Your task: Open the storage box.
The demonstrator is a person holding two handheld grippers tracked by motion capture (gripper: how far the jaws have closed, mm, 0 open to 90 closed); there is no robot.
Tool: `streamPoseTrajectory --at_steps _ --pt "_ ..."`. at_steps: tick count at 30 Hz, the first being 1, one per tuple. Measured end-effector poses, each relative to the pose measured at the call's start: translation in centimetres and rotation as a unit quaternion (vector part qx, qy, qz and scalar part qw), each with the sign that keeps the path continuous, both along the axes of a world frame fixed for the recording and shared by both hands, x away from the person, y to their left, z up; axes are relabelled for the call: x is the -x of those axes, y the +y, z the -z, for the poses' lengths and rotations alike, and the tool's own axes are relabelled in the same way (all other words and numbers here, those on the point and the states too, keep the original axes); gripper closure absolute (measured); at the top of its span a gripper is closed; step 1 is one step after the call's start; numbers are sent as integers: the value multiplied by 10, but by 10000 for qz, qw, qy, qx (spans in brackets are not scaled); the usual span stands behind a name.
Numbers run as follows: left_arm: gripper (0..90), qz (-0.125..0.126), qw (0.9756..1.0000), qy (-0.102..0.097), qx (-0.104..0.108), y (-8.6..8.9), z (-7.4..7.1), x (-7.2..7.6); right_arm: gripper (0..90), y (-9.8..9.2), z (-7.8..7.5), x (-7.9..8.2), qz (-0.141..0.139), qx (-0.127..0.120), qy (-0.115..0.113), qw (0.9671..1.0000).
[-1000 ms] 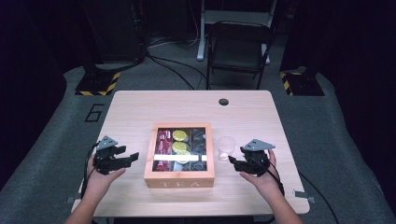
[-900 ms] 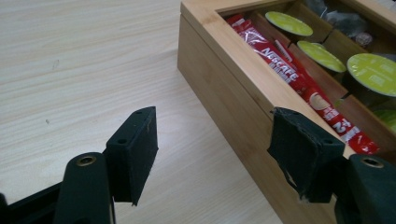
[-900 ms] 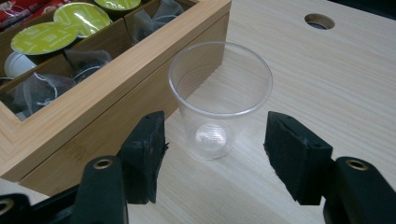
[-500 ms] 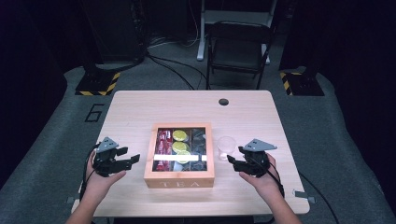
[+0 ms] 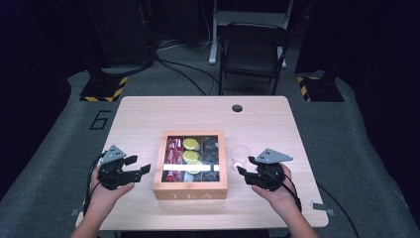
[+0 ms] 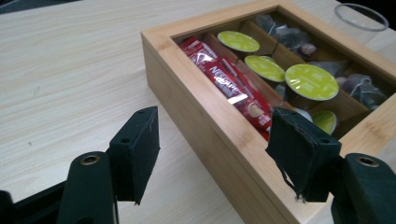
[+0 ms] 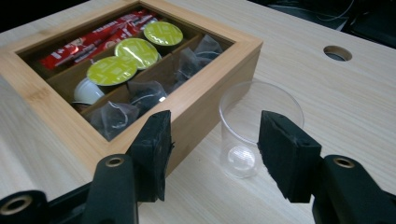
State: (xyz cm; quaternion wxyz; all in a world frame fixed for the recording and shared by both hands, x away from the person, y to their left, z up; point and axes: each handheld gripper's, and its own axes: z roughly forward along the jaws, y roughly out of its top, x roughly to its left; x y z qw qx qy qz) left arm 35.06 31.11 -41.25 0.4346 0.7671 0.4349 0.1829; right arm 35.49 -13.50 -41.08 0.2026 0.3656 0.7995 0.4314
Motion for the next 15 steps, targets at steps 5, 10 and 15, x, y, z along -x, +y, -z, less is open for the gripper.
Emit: streamPoseTrajectory --at_steps 5,10,15 --pt "335 156 9997 17 168 -3 -2 5 447 2 -4 6 -80 -52 -61 9999" --pt "298 249 9995 -7 189 -6 -1 12 451 6 -6 13 -167 -78 -59 9998" --pt "314 274 9996 -55 103 -7 0 19 462 10 -6 19 -234 -76 -104 9996"
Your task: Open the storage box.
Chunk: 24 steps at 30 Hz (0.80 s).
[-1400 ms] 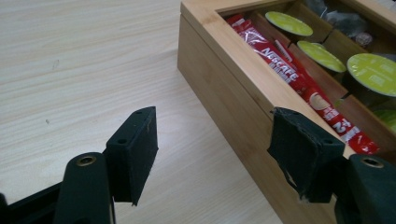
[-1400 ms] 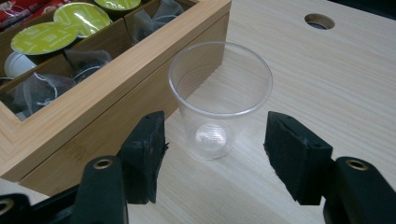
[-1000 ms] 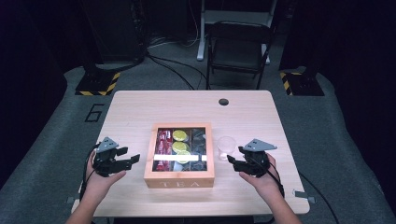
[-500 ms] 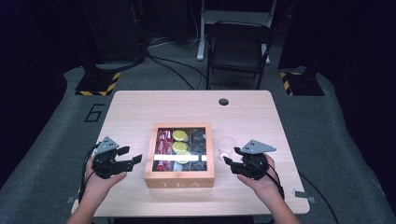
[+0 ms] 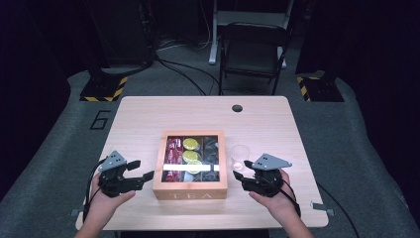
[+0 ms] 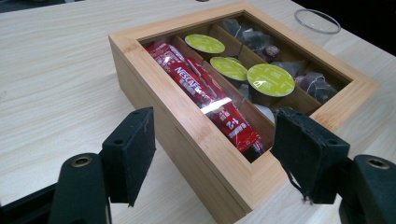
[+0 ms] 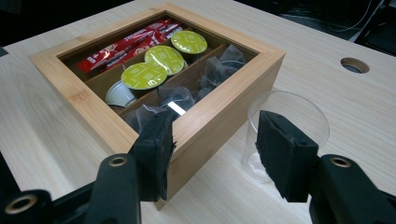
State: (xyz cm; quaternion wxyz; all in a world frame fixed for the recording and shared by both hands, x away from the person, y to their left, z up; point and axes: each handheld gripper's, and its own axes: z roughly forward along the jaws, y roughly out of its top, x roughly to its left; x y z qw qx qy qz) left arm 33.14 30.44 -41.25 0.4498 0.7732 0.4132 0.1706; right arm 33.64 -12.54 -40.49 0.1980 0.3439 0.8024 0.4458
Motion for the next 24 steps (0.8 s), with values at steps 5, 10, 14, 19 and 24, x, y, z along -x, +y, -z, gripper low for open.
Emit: streamPoseTrajectory --at_steps 5,10,14,19,24 --pt "403 84 9999 25 88 0 5 5 477 3 2 4 -38 -49 6 10000" --pt "459 141 9999 -47 60 1 11 11 514 6 8 9 -130 -93 45 9999" --pt "488 107 9998 -60 127 5 19 13 586 9 18 15 -280 -133 73 9995" --pt "486 21 10000 -2 94 9 24 12 651 12 28 19 -408 -38 128 9991" --pt "477 -54 10000 44 50 11 28 10 716 12 41 21 -579 113 249 9979"
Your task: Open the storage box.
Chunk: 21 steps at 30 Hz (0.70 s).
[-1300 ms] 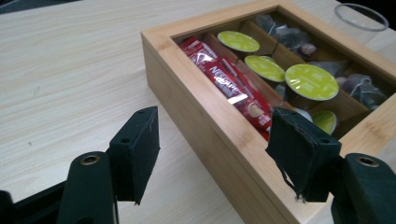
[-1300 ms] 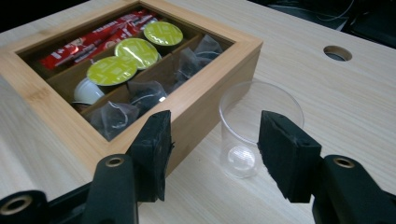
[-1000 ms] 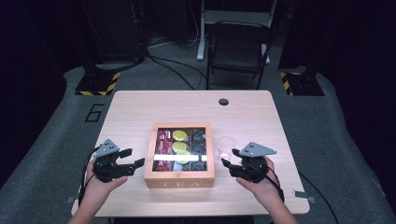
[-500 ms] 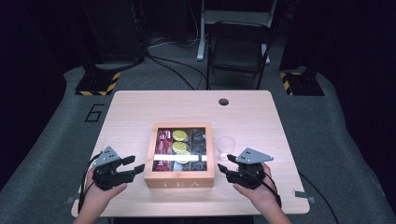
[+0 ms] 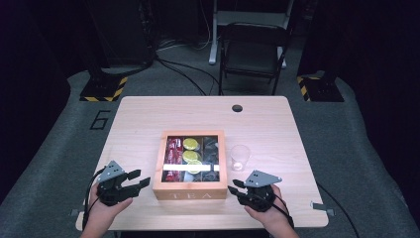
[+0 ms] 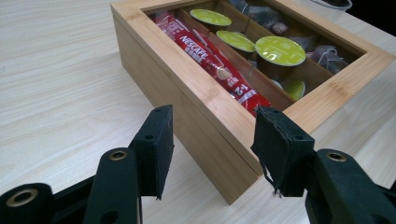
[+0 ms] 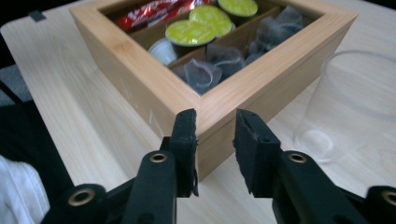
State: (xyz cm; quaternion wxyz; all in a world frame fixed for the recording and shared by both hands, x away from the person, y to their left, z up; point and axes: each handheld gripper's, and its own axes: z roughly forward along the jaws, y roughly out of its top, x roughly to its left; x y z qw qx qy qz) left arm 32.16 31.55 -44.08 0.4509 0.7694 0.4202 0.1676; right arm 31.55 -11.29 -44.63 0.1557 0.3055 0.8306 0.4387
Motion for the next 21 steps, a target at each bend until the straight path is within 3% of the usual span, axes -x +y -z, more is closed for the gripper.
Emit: streamPoseTrajectory --at_steps 5,10,21 --pt "491 -6 10000 -1 8 2 0 -1 777 4 12 0 -104 180 198 9996" --pt "504 -15 10000 -19 26 4 1 -1 834 8 18 0 -262 378 219 9987" --pt "501 -36 10000 9 -33 5 4 -1 865 10 23 -3 -225 411 220 9987"
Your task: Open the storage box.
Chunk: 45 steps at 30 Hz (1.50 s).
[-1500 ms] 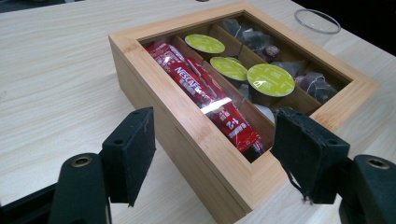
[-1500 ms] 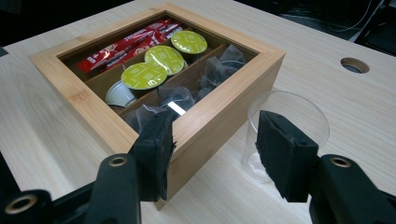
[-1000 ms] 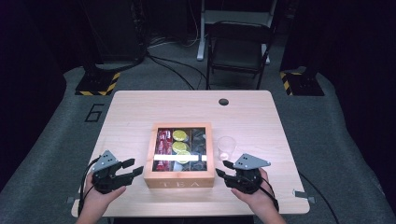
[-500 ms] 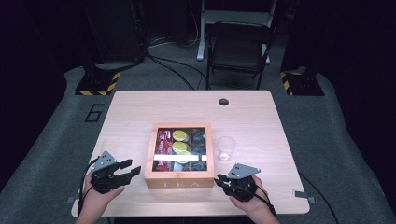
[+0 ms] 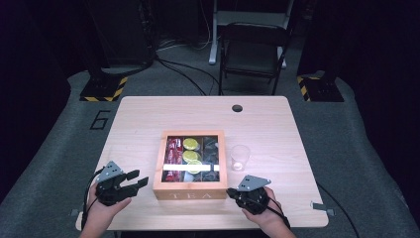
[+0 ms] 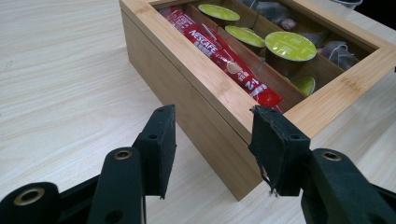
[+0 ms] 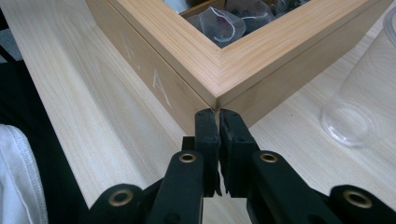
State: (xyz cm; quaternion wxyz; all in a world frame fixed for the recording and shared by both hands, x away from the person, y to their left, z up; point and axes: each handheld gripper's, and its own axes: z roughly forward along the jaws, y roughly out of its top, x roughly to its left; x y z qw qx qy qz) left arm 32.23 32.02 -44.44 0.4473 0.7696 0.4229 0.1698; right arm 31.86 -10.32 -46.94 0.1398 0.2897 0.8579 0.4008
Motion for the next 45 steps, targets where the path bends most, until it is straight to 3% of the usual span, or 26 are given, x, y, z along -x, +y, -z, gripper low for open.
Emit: streamPoseTrajectory --at_steps 11,14,21,27,31,40,45 --pt "502 -64 10000 -21 21 3 0 0 860 0 -2 -1 29 -85 62 9999" --pt "502 -104 9999 -45 27 3 -1 0 854 -1 -5 -3 41 -247 100 9996" --pt "501 -39 10000 -29 13 2 -2 1 846 -2 -20 -5 134 -553 88 9983" --pt "480 180 9997 -56 -126 -5 -2 3 846 -2 -36 -7 156 -571 -27 9982" --pt "469 257 9996 -63 -110 -12 -2 4 846 -1 -45 -10 173 -580 -92 9981" --pt "451 265 9983 -472 -203 -29 -16 2 847 -1 -54 -15 188 -733 -163 9970" --pt "447 198 9989 -409 -126 -32 -23 -1 848 -2 -56 -16 167 -731 -183 9970"
